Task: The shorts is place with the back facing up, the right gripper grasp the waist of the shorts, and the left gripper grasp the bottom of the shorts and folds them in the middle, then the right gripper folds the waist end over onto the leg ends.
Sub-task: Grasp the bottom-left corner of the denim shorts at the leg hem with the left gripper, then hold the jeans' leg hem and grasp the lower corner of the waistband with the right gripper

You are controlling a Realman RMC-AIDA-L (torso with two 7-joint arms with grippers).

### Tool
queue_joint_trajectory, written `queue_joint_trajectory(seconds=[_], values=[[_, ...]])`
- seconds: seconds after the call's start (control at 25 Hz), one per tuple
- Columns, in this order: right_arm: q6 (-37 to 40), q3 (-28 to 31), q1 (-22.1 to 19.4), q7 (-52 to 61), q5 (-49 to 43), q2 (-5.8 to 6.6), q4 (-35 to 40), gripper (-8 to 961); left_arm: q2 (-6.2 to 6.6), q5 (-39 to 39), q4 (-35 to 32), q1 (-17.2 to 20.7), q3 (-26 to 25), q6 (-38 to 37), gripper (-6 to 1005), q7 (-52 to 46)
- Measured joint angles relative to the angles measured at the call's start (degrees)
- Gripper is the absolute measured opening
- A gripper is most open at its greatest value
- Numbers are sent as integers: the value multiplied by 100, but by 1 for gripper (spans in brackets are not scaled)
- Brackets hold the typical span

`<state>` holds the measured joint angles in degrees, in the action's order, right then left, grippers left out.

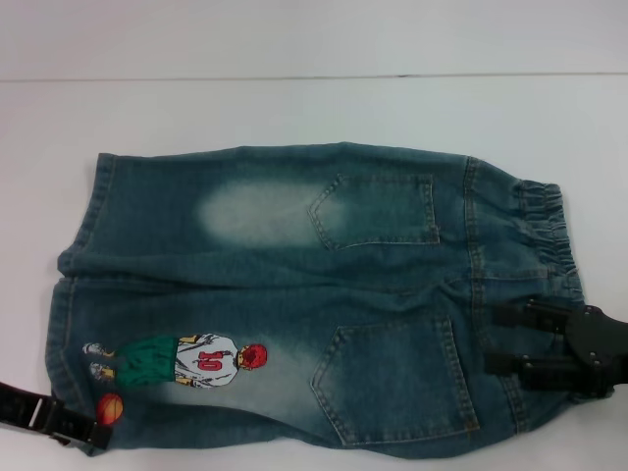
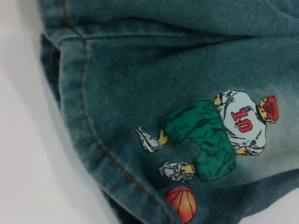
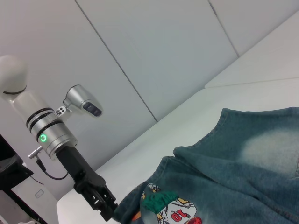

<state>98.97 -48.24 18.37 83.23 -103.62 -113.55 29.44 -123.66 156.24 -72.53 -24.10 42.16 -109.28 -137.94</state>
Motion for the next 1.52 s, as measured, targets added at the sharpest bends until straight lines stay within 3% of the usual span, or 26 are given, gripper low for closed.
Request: queue_joint_trajectory(seconds=[0.72, 0.96, 1.12, 1.32, 1.52], values=[[64, 173, -33, 0, -8, 0, 0, 943, -19, -158, -4, -2, 7, 88, 57, 208], [526, 1126, -236, 72, 4, 44, -23, 943, -23, -211, -43, -43, 9, 47, 57, 206], [529, 1874, -626, 193, -7, 98, -75, 944, -25, -229, -69, -76, -5, 42, 57, 202], [243, 2266, -1063, 417, -24, 125, -148, 944, -26, -243, -68, -134, 19, 39, 56, 194], [-91, 2419, -1437, 263, -210, 21, -228, 943, -27, -306, -53, -146, 55, 38, 56, 179]])
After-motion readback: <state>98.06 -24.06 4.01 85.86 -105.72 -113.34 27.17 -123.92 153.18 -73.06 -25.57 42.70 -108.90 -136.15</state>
